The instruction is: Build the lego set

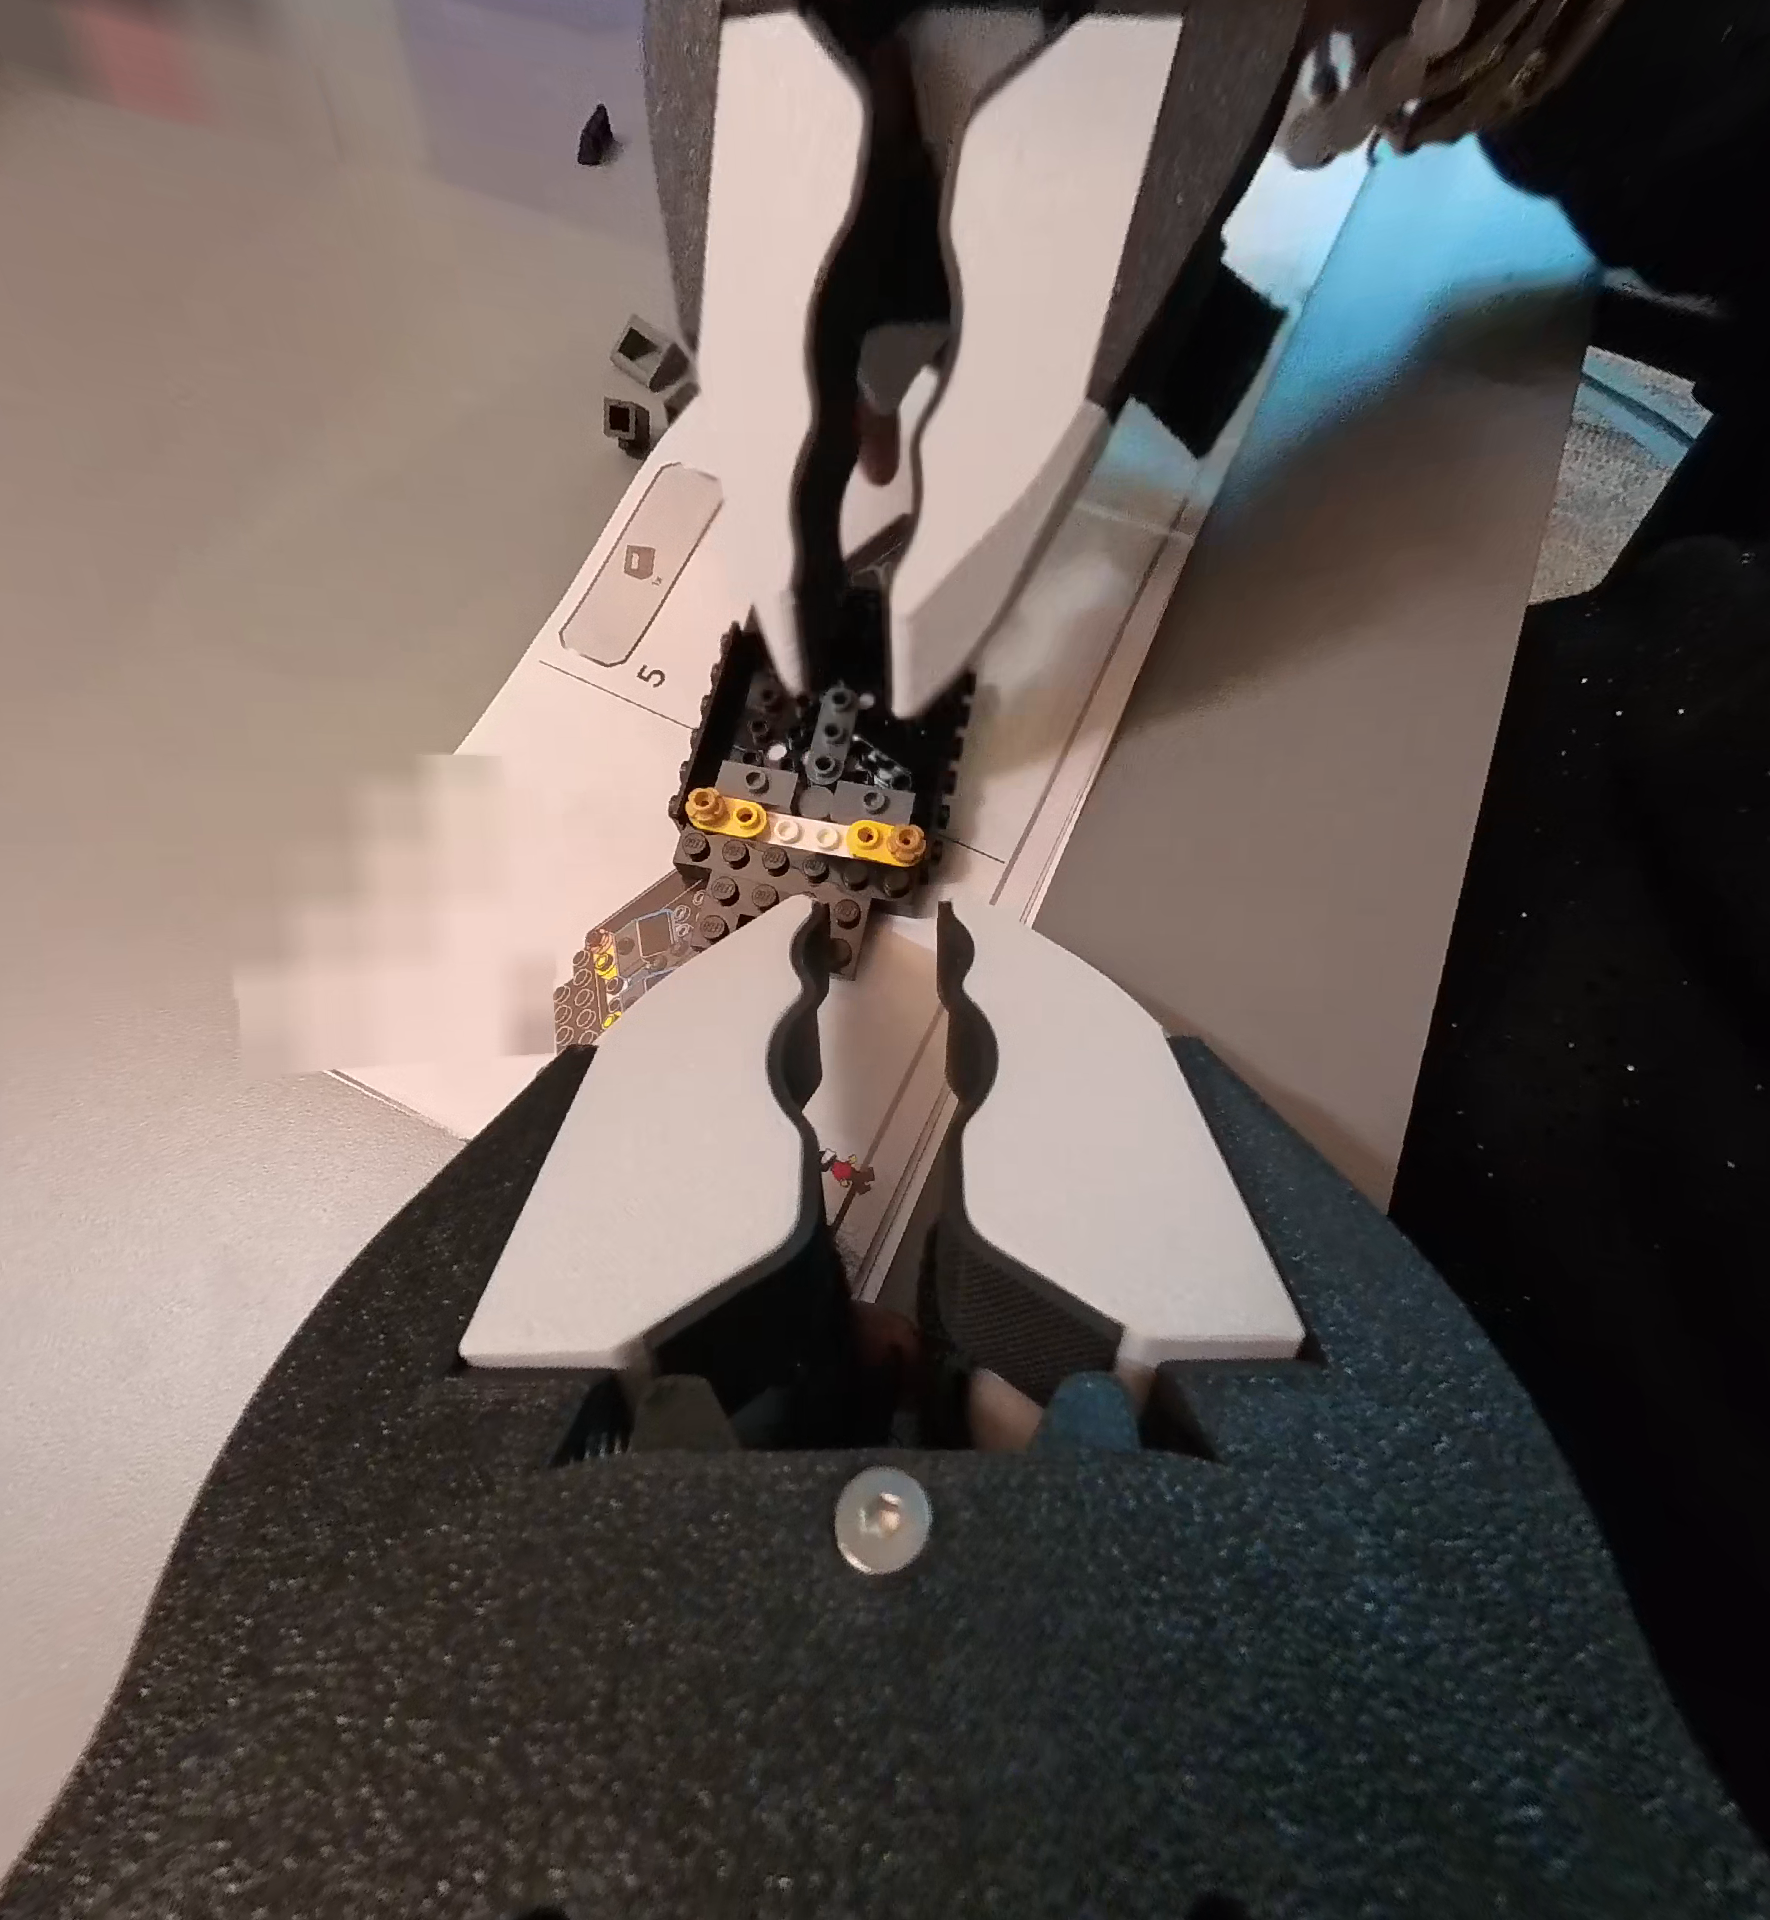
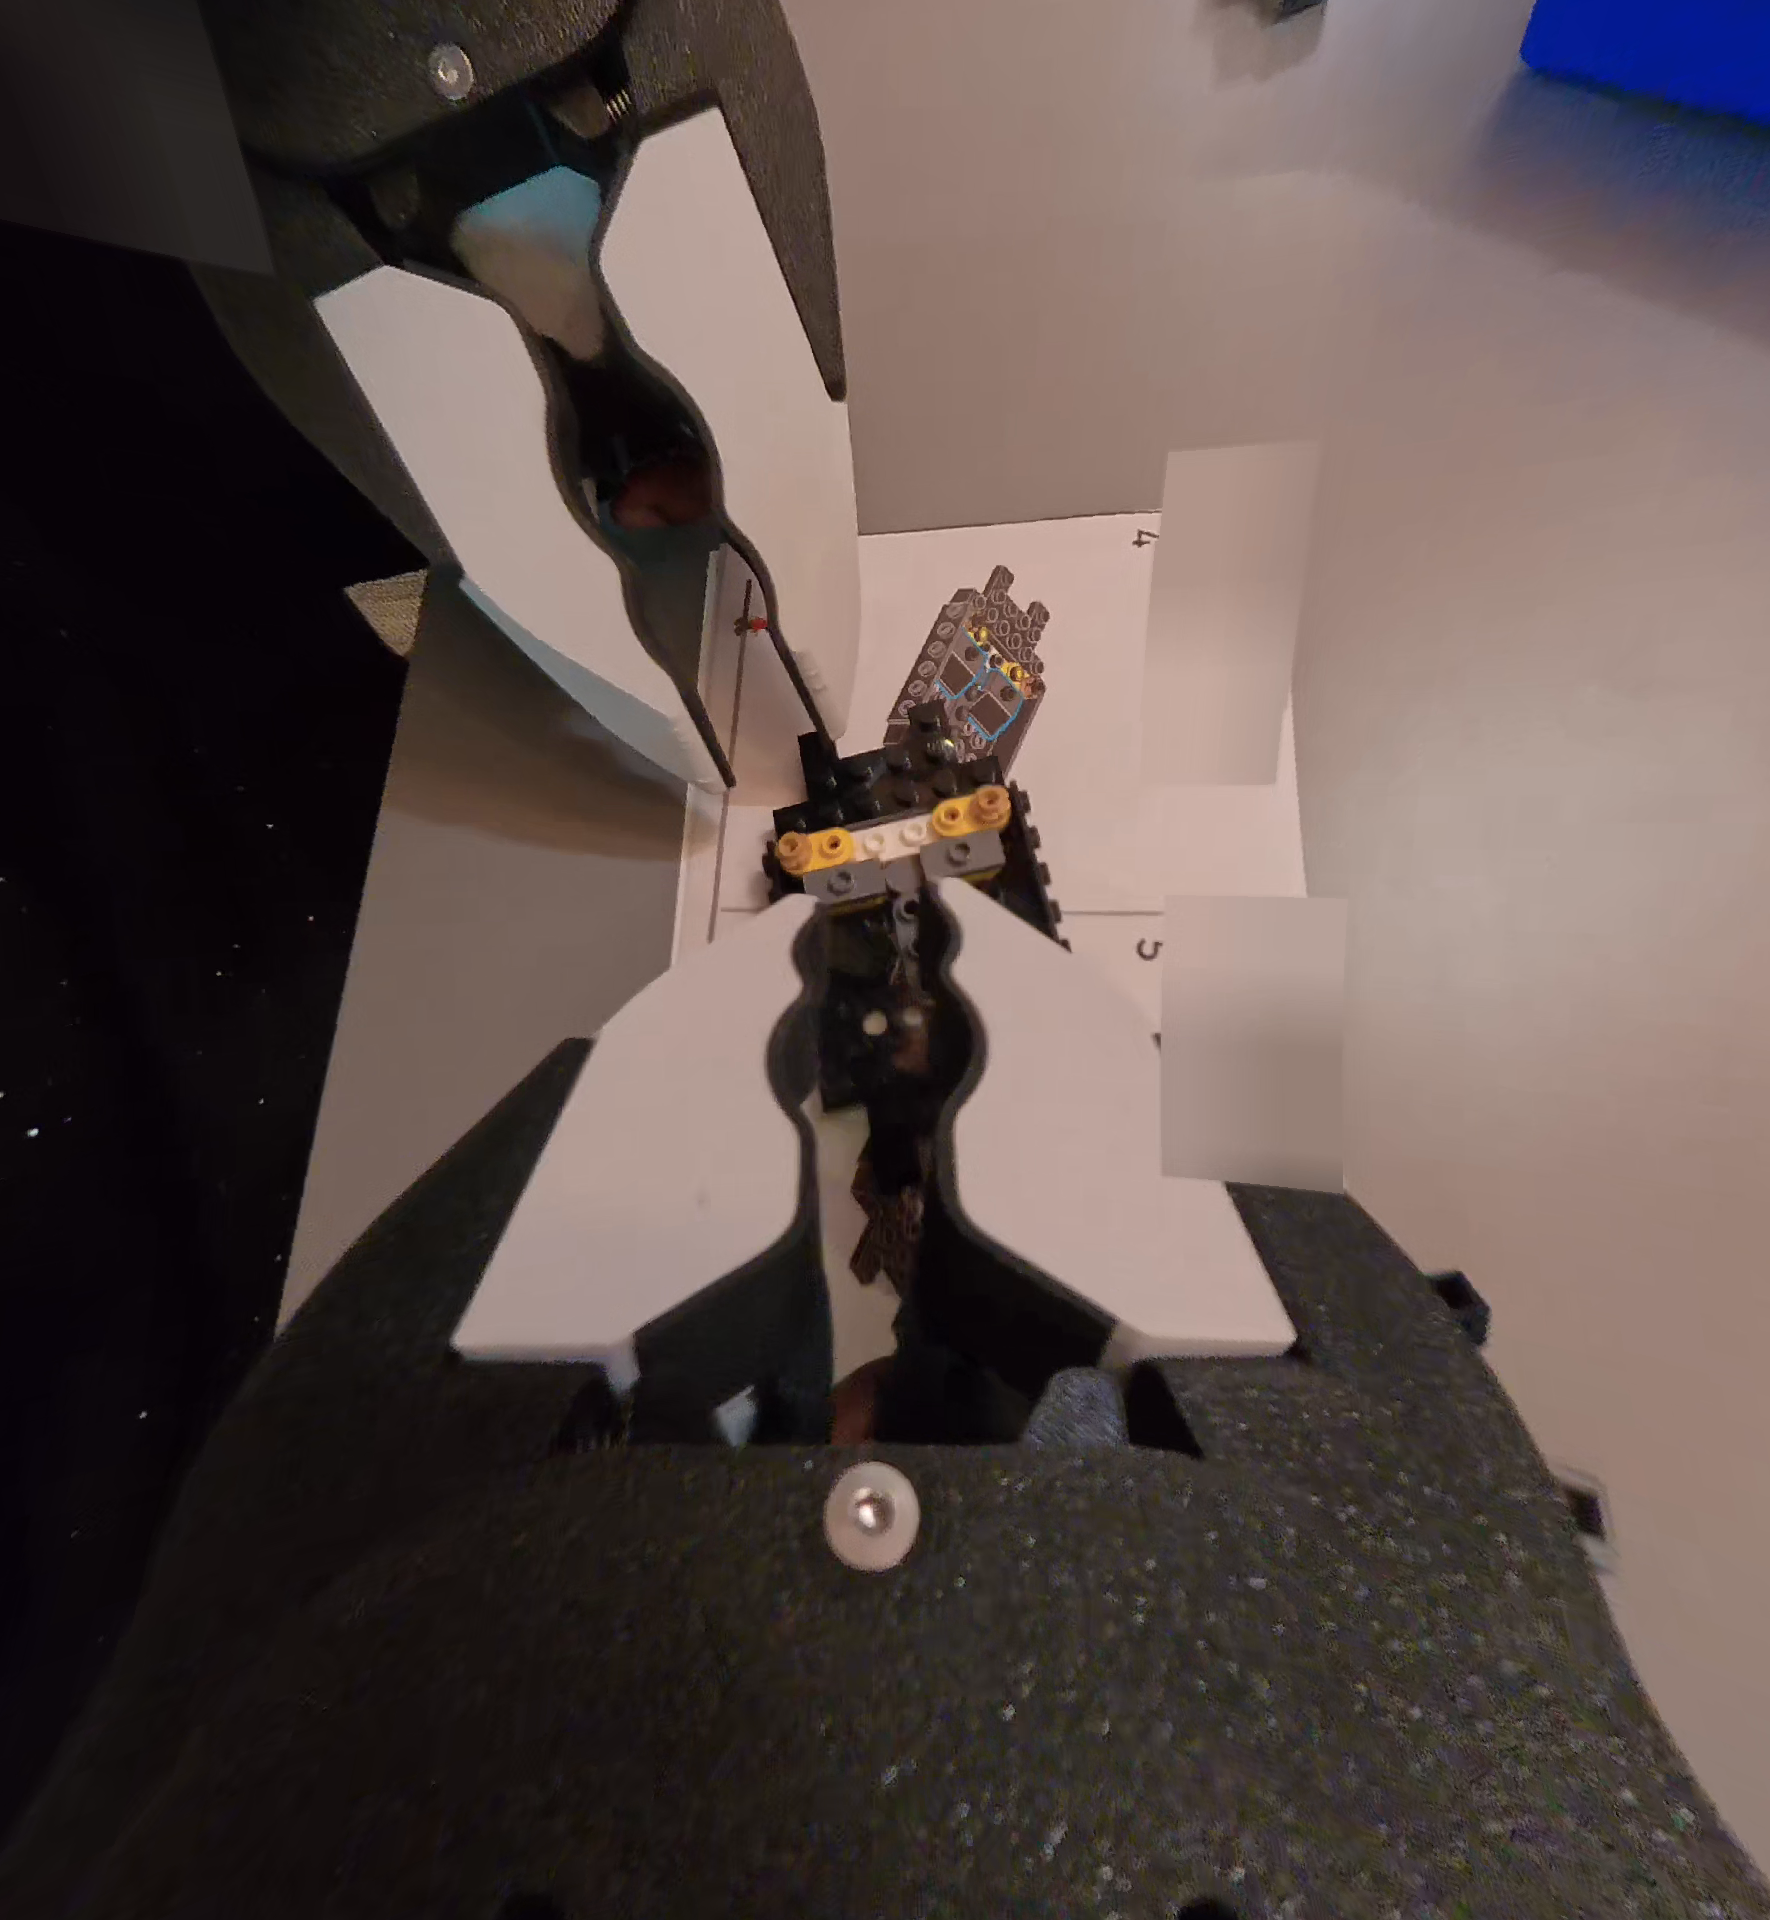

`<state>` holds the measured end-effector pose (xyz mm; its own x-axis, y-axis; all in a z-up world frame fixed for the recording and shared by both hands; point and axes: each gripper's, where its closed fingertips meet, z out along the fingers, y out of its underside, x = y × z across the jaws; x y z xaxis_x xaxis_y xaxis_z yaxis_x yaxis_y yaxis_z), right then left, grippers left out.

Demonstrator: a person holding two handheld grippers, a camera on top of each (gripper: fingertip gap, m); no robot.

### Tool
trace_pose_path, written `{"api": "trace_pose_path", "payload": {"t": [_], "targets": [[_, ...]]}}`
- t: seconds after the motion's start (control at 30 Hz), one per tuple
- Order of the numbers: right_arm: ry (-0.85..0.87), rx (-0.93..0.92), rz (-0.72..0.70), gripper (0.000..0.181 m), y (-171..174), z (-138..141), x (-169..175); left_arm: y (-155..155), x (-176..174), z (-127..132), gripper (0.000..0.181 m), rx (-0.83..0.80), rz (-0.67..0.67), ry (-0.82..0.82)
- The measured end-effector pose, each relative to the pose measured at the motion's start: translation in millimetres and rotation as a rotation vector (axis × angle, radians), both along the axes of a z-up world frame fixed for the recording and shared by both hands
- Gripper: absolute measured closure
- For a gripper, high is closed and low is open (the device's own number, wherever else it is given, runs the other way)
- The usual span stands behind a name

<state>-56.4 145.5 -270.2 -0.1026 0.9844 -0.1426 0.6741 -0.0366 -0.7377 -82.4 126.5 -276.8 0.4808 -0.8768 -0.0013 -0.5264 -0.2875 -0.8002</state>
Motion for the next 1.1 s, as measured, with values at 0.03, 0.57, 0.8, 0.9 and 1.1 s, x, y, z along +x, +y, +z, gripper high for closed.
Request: {"api": "trace_pose_path", "payload": {"t": [0.03, 0.57, 0.8, 0.9, 1.1], "targets": [[-0.022, 0.003, -0.007, 0.172, 1.2, -0.1, 3.6, 0.1, 0.0, -0.2, 0.162, -0.001, 0.001, 0.001], [-0.150, 0.030, 0.022, 0.181, -3.1, -15.0, 4.8, 2.3, -1.1, -7.0, 0.165, -0.014, 0.020, 0.047], [-0.138, 0.041, 0.023, 0.181, -4.8, -15.7, 0.6, 2.3, -1.1, -7.0, 0.165, -0.013, 0.020, 0.048], [-0.132, 0.053, 0.020, 0.181, -2.8, -13.9, 1.1, 2.4, -1.1, -7.0, 0.165, -0.013, 0.020, 0.048], [-0.126, 0.058, 0.047, 0.181, -5.9, -12.8, -1.5, 2.6, -1.1, -7.3, 0.165, -0.014, 0.022, 0.051]]}}
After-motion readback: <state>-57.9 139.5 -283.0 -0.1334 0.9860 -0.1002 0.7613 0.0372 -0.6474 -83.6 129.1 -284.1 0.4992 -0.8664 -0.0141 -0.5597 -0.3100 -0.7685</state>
